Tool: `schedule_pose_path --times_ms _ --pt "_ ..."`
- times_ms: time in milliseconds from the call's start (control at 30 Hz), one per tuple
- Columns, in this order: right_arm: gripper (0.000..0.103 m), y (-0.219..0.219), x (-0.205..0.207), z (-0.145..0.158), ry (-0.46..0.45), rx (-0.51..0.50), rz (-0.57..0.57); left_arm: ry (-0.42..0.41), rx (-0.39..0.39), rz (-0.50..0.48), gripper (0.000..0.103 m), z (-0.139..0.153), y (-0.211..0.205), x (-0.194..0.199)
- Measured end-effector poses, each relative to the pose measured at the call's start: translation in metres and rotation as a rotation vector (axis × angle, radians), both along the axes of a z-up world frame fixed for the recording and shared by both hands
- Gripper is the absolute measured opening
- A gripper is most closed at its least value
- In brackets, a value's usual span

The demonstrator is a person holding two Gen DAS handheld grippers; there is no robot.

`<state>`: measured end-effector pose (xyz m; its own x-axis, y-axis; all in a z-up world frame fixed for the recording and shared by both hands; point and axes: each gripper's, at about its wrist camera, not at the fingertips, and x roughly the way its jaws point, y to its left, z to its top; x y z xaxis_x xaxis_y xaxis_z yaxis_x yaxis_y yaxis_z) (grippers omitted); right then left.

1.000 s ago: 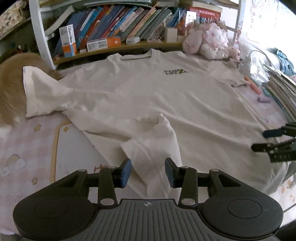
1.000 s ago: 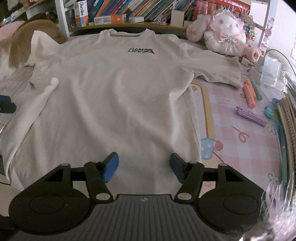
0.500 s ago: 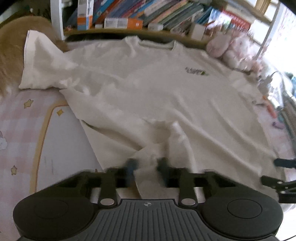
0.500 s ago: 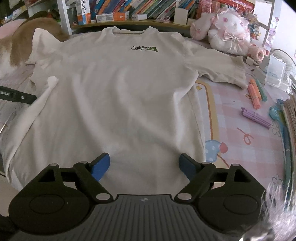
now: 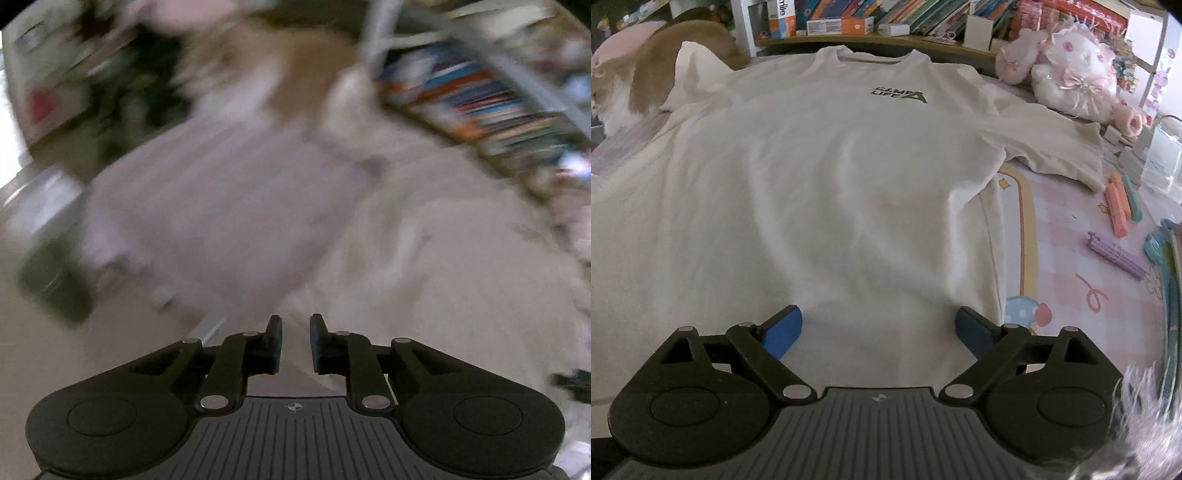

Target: Fold clothes

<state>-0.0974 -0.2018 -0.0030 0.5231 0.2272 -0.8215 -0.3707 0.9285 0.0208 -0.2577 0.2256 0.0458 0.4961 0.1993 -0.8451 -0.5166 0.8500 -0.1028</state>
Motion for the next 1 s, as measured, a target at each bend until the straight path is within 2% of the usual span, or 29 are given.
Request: schedule_pose_path --times_ms 67,100,267,333,400,500,633,767,833,900,933,1000 --pt "0.092 0.001 0.002 0.0 0.006 -0.002 0.005 0.107 0.029 0.062 0.026 -0.014 0.004 0.001" --pt "0.092 0.001 0.002 0.0 0.008 -0.003 0.006 0.11 0.029 0.064 0.026 -0.017 0.003 0.002" --pt "0.092 0.003 0.002 0.001 0.012 -0.006 -0.011 -0.009 0.019 -0.052 0.028 -0.01 -0.017 0.035" --pt "0.09 0.004 0.0 0.002 0.014 -0.006 -0.031 -0.064 0.041 -0.152 0.036 -0.007 -0.033 0.056" --pt "0.082 0.002 -0.004 0.006 -0.015 0.0 -0.076 -0.109 0.062 -0.257 0.043 -0.009 -0.048 0.078" --pt "0.078 -0.009 -0.014 0.016 -0.065 0.012 -0.156 -0.128 0.086 -0.377 0.047 -0.015 -0.07 0.11" --pt "0.059 -0.027 -0.025 0.021 -0.062 -0.001 -0.237 -0.127 0.111 -0.496 0.049 -0.024 -0.088 0.139" --pt "0.044 -0.035 -0.027 0.011 -0.019 0.005 -0.309 -0.111 0.095 -0.546 0.049 -0.034 -0.084 0.153" --pt "0.039 -0.035 -0.029 0.008 -0.01 0.033 -0.35 -0.105 0.091 -0.571 0.049 -0.038 -0.08 0.158" --pt "0.02 -0.031 -0.03 0.009 -0.007 0.035 -0.341 -0.095 0.076 -0.588 0.049 -0.042 -0.078 0.163" --pt "0.007 -0.029 -0.031 0.01 -0.003 0.026 -0.339 -0.089 0.067 -0.597 0.049 -0.043 -0.077 0.166" --pt "0.005 -0.028 -0.034 0.01 0.004 0.003 -0.353 -0.076 0.054 -0.618 0.049 -0.047 -0.076 0.171"
